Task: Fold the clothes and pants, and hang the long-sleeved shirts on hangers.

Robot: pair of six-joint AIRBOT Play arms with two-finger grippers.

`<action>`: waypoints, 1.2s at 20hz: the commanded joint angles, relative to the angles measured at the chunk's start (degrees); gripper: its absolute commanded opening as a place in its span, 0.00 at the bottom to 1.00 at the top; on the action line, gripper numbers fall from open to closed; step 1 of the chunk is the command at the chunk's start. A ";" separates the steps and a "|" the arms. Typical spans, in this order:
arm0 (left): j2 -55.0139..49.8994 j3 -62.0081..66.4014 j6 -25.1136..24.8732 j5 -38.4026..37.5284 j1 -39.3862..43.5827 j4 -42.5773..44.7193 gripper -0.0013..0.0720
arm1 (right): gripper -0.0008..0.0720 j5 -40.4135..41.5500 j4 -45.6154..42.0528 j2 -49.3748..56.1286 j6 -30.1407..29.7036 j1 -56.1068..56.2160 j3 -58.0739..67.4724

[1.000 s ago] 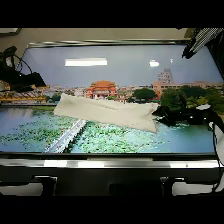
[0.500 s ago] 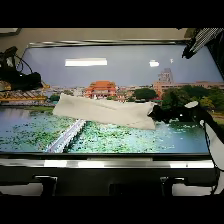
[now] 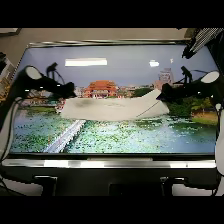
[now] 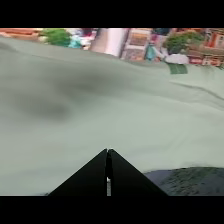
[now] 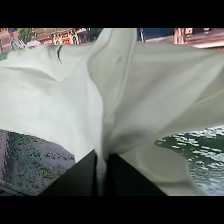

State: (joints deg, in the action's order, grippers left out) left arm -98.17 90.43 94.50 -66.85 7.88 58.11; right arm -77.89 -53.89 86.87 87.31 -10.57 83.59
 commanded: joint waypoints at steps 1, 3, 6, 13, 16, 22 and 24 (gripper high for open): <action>-5.70 -1.22 0.07 11.10 10.01 -12.15 0.04 | 0.05 -6.67 -3.96 -0.39 5.35 0.07 8.83; -8.57 -1.20 0.04 15.96 15.19 -17.73 0.03 | 0.05 -8.59 -4.17 -0.57 6.64 0.07 12.90; -12.11 -1.16 -3.19 21.55 21.66 -27.47 0.03 | 0.05 -10.64 -4.31 -0.57 8.17 0.07 18.14; -22.16 9.25 -3.02 22.97 29.64 -33.31 0.03 | 0.05 -14.03 -4.20 -1.01 8.98 0.11 20.02; -26.36 13.03 0.50 22.69 31.41 -33.33 0.03 | 0.05 -13.55 -4.04 -1.95 8.94 0.13 20.02; -25.70 13.81 -2.01 13.66 28.68 -33.40 0.03 | 0.05 -13.35 -2.80 -2.23 5.73 0.13 20.02; -23.06 13.79 -1.70 7.76 25.55 -27.45 0.03 | 0.05 -13.22 0.20 -2.23 4.33 0.55 20.02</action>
State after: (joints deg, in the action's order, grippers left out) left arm -123.15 103.88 93.49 -51.46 36.29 25.96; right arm -91.37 -56.55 84.71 93.76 -10.39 103.55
